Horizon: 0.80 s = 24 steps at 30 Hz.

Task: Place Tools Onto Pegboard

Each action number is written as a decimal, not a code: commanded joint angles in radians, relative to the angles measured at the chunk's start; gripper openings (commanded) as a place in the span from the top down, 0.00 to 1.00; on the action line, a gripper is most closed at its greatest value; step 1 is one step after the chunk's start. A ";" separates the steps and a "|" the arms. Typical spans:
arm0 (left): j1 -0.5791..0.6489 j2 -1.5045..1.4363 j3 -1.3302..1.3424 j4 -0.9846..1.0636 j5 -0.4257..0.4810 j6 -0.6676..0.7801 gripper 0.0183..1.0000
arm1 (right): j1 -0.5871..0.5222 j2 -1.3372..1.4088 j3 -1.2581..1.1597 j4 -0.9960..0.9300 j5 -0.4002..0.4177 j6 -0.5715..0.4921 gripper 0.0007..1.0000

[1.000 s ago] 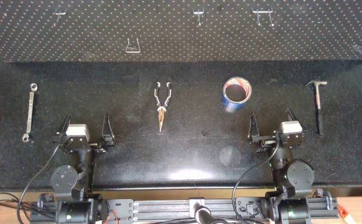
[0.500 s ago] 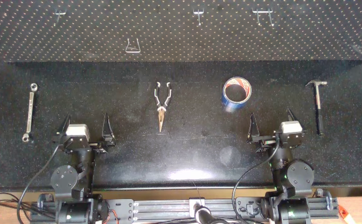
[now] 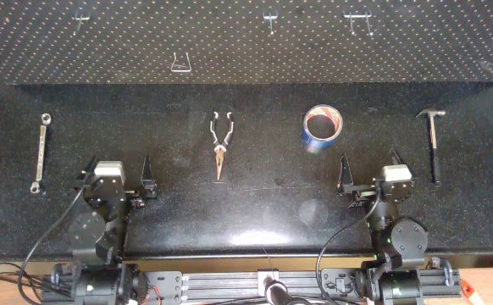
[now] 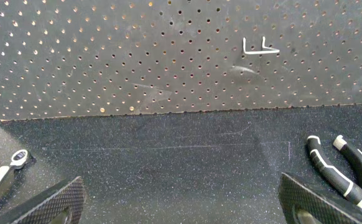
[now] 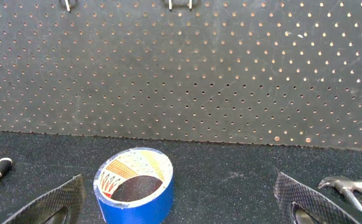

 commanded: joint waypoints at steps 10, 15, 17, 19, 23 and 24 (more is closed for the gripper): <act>0.369 0.828 0.852 -0.850 -0.267 0.253 0.01 | -0.003 -0.006 -0.004 -0.003 -0.002 -0.014 0.01; 0.752 0.930 0.852 -0.931 0.045 0.578 0.01 | -0.003 -0.006 -0.004 -0.003 -0.002 -0.014 0.01; 0.805 0.983 0.852 -0.923 0.083 0.650 0.01 | -0.003 -0.006 -0.004 -0.003 -0.002 -0.014 0.01; 0.805 1.012 0.852 -0.904 0.084 0.650 0.01 | -0.003 -0.006 -0.004 -0.003 -0.002 -0.014 0.01; 0.805 1.131 0.852 -0.761 0.131 0.646 0.01 | -0.003 -0.006 -0.004 -0.003 -0.002 -0.014 0.01; 0.805 1.153 0.852 -0.750 0.156 0.646 0.01 | -0.003 -0.006 -0.004 -0.003 -0.002 -0.014 0.01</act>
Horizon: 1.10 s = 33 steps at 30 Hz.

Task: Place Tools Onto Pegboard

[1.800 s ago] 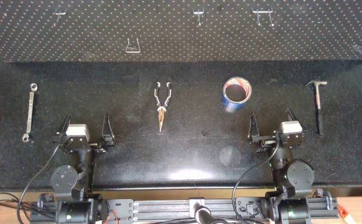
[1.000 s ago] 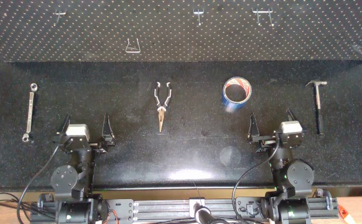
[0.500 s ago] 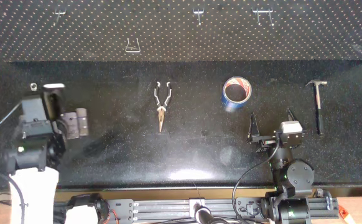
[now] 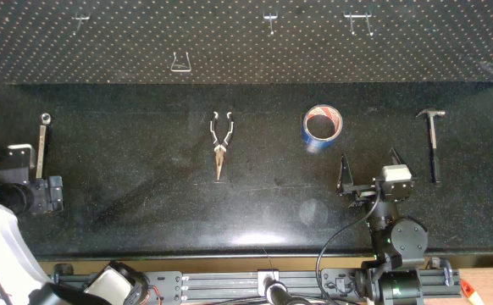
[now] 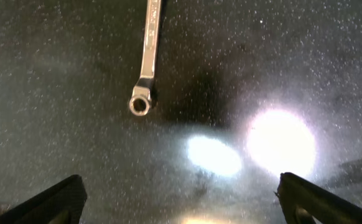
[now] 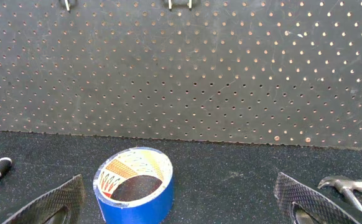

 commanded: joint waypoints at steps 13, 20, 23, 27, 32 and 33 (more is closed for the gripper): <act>0.102 0.306 0.029 0.247 0.148 0.154 0.01 | -0.003 -0.007 -0.004 -0.003 -0.002 -0.014 0.01; 0.099 0.416 0.089 0.365 0.167 0.055 0.01 | -0.003 -0.007 -0.004 -0.003 -0.002 -0.014 0.01; 0.071 0.432 0.089 0.373 0.206 0.056 0.01 | -0.003 -0.007 -0.004 -0.003 -0.002 -0.014 0.01; 0.009 0.454 0.090 0.408 0.209 0.034 0.01 | -0.003 -0.007 -0.004 -0.003 -0.002 -0.014 0.01; 0.006 0.502 0.093 0.441 0.219 0.010 0.01 | -0.003 -0.007 -0.004 -0.003 -0.002 -0.014 0.01; 0.006 0.502 0.093 0.442 0.221 0.010 0.01 | -0.003 -0.007 -0.004 -0.003 -0.002 -0.014 0.01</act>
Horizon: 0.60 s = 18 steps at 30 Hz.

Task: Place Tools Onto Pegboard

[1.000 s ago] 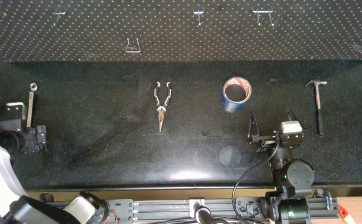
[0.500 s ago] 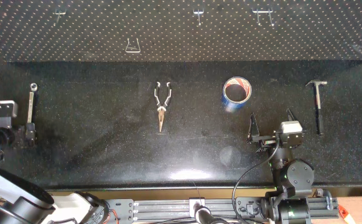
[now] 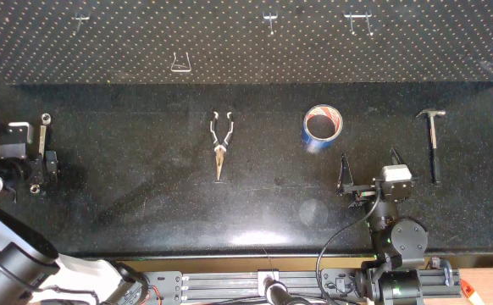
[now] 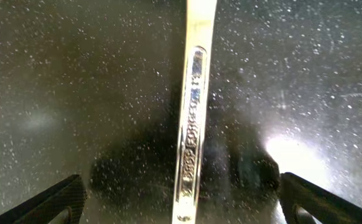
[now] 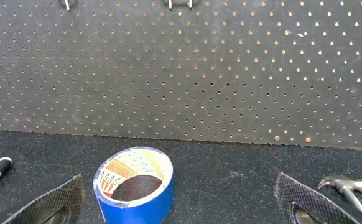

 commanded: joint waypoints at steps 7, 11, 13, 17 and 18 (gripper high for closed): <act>-0.002 0.025 0.022 0.015 0.051 -0.048 0.01 | -0.003 -0.007 -0.004 -0.003 -0.002 -0.014 0.01; -0.002 0.027 0.022 0.012 0.051 -0.047 0.01 | -0.003 -0.007 -0.004 -0.003 -0.002 -0.014 0.01; -0.002 0.029 0.022 0.008 0.050 -0.046 0.01 | -0.003 -0.007 -0.004 -0.003 -0.002 -0.014 0.01; -0.002 0.029 0.022 -0.010 0.037 -0.013 0.24 | -0.003 -0.007 -0.004 -0.003 -0.002 -0.014 0.01; -0.002 0.029 0.022 -0.011 0.028 -0.013 0.25 | -0.003 -0.007 -0.004 -0.003 -0.002 -0.014 0.01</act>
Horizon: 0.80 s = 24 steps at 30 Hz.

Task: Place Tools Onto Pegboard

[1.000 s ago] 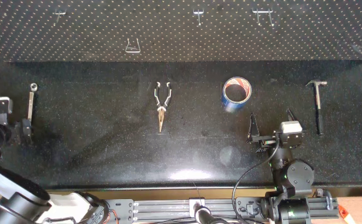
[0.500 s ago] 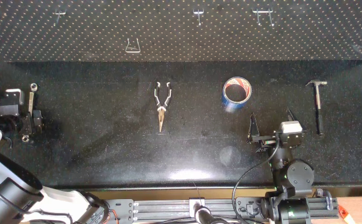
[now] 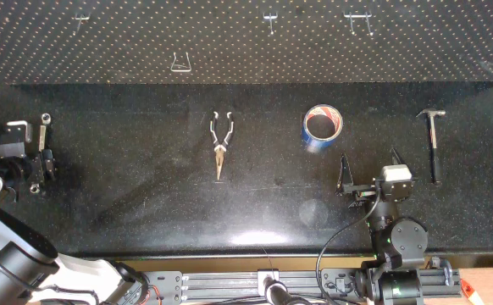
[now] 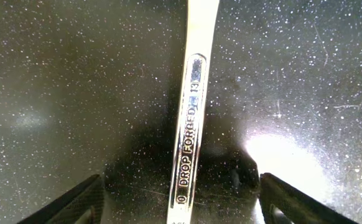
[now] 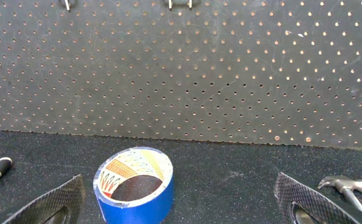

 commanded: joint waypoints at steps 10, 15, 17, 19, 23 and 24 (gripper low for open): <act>-0.002 0.056 0.021 -0.024 -0.061 0.029 0.65 | -0.003 -0.007 -0.004 -0.003 -0.002 -0.014 0.01; -0.002 0.056 0.021 -0.032 -0.061 0.017 0.78 | -0.003 -0.007 -0.004 -0.003 -0.002 -0.014 0.01; -0.002 0.056 0.021 -0.043 -0.060 0.017 0.81 | -0.003 -0.007 -0.004 -0.003 -0.002 -0.014 0.01; -0.002 0.056 0.021 -0.051 -0.057 0.018 0.85 | -0.003 -0.007 -0.004 -0.003 -0.002 -0.014 0.01; -0.002 0.056 0.021 -0.058 -0.057 0.018 0.87 | -0.003 -0.007 -0.004 -0.003 -0.002 -0.014 0.01; -0.002 0.056 0.021 -0.058 -0.057 0.017 0.88 | -0.003 -0.007 -0.004 -0.003 -0.002 -0.014 0.01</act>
